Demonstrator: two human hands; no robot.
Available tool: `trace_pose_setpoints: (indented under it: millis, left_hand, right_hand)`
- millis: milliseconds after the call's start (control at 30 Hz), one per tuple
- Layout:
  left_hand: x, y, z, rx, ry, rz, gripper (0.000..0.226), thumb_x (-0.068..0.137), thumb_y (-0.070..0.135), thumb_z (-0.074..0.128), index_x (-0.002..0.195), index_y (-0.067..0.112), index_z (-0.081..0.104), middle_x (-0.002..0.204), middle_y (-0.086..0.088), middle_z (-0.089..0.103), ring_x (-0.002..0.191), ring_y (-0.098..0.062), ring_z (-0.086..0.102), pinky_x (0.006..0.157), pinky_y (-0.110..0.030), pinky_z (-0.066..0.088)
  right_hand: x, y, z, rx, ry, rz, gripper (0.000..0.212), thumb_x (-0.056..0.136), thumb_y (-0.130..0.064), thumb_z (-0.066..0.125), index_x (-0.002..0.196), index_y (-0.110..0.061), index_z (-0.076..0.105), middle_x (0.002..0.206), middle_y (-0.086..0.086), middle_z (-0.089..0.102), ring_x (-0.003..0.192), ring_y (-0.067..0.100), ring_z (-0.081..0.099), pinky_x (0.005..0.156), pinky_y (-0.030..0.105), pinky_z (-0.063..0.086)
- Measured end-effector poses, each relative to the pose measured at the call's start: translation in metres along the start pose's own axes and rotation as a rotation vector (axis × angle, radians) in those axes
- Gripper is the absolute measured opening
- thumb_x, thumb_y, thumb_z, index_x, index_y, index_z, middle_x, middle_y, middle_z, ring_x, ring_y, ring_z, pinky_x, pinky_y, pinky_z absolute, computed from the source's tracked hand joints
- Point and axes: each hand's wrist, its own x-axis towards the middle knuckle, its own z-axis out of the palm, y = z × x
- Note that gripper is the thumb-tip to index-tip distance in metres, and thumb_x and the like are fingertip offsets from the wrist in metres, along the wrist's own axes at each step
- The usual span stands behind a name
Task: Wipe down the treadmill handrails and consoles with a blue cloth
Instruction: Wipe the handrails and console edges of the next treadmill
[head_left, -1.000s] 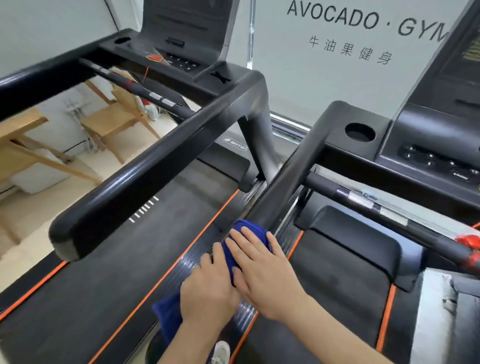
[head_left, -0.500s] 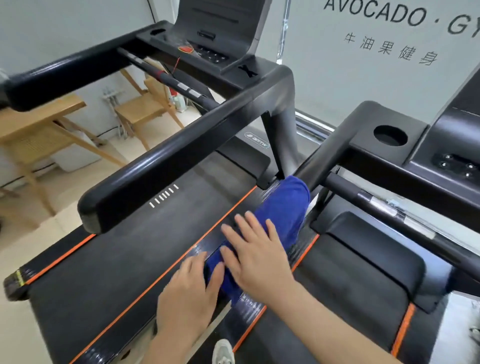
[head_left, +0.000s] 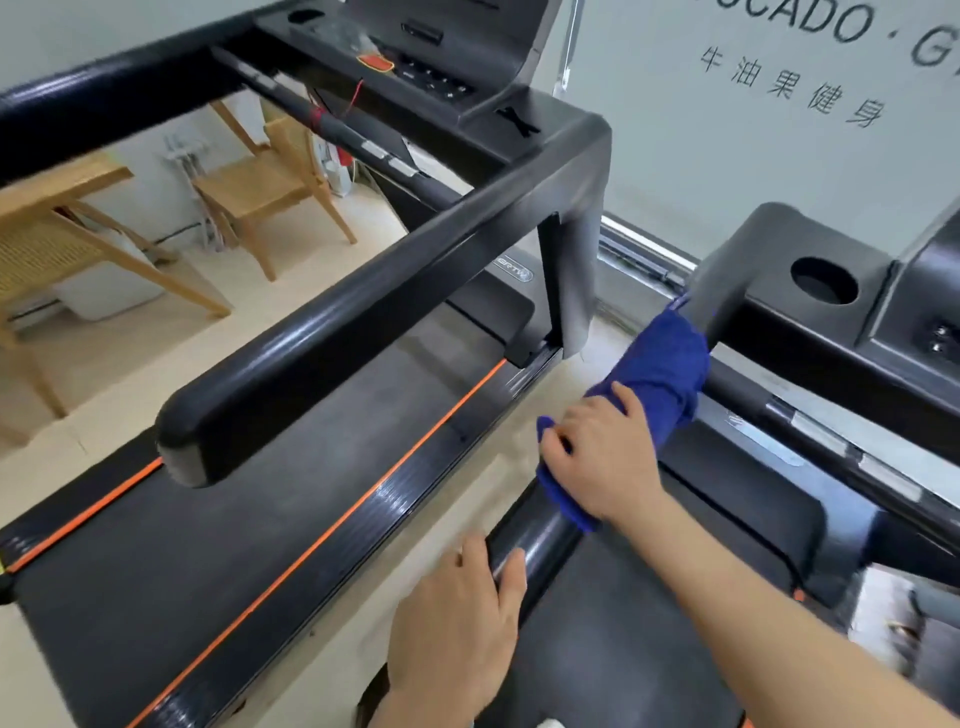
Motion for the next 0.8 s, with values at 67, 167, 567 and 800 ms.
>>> trace_pose_setpoints:
  millis: [67, 167, 567, 800]
  left_hand:
    - [0.001, -0.004, 0.003, 0.054, -0.087, 0.043, 0.073, 0.092, 0.056, -0.002, 0.109, 0.023, 0.061, 0.091, -0.001, 0.069, 0.073, -0.027, 0.066, 0.053, -0.037, 0.045]
    - [0.003, -0.011, 0.009, 0.174, -0.085, 0.144, 0.075, 0.097, 0.048, -0.004, 0.113, 0.019, 0.063, 0.086, -0.002, 0.066, 0.065, -0.026, 0.063, 0.046, -0.034, 0.036]
    - [0.0, -0.007, -0.001, 0.118, -0.007, 0.216, 0.062, 0.093, 0.042, -0.003, 0.125, 0.025, 0.047, 0.109, 0.001, 0.059, 0.087, -0.023, 0.062, 0.06, -0.033, 0.035]
    - [0.007, 0.015, -0.016, 0.158, 0.099, 0.127, 0.034, 0.094, 0.04, 0.032, 0.096, 0.018, 0.059, 0.067, 0.005, 0.062, 0.056, -0.018, 0.062, 0.044, -0.028, 0.03]
  right_hand:
    - [-0.041, -0.032, 0.006, 0.093, -0.038, -0.157, 0.033, 0.085, -0.031, 0.045, 0.054, -0.024, 0.055, 0.063, -0.009, 0.058, 0.075, 0.016, 0.057, 0.106, 0.039, 0.028]
    - [-0.051, -0.021, 0.002, 0.149, -0.137, -0.407, 0.028, 0.09, -0.033, 0.041, 0.078, -0.027, 0.066, 0.083, -0.013, 0.063, 0.09, 0.012, 0.057, 0.106, 0.035, 0.028]
    - [-0.076, -0.045, 0.011, 0.294, 0.012, -0.146, 0.028, 0.083, -0.027, 0.043, 0.08, -0.025, 0.07, 0.092, -0.015, 0.068, 0.105, 0.007, 0.057, 0.111, 0.039, 0.022]
    - [-0.008, 0.04, 0.007, 0.193, 0.021, -0.416, 0.03, 0.086, -0.03, 0.043, 0.094, -0.021, 0.071, 0.098, -0.01, 0.068, 0.104, 0.015, 0.06, 0.101, 0.037, 0.035]
